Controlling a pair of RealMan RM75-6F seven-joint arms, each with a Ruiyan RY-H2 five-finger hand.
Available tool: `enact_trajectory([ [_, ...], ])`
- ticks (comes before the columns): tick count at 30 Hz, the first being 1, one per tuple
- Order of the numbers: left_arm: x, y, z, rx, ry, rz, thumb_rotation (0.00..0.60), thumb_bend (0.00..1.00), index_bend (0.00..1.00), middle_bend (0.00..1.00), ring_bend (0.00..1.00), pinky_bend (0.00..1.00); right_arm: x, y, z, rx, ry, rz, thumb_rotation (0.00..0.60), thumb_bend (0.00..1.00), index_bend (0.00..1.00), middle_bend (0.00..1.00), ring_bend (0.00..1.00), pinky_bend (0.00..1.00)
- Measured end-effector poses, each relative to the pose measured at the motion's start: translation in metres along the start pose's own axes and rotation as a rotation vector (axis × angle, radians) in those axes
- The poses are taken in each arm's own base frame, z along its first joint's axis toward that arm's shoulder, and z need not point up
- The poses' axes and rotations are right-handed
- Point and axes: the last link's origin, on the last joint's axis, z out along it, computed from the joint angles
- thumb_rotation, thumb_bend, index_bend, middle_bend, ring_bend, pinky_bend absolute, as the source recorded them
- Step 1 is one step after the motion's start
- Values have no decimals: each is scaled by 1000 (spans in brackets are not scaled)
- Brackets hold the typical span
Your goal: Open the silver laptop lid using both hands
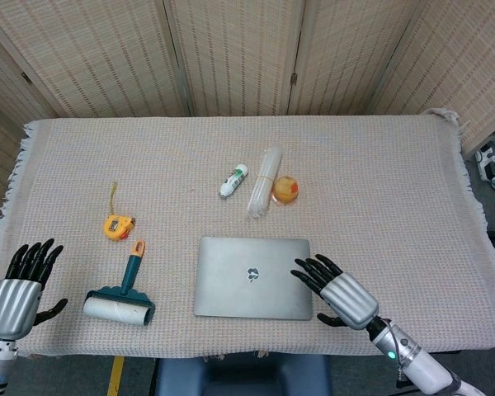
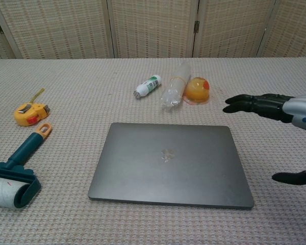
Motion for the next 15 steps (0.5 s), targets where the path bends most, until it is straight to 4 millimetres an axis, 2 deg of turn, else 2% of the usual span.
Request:
enact_trajectory([
  [7, -2, 4, 2, -42, -13, -19, 600, 217, 5, 52, 65, 0, -19, -27, 33, 87, -68, 8, 600, 262, 0, 0, 0, 0],
  [15, -4, 7, 6, -65, -21, -25, 600, 217, 4, 52, 65, 0, -36, -48, 64, 144, -100, -21, 600, 262, 0, 0, 0, 0],
])
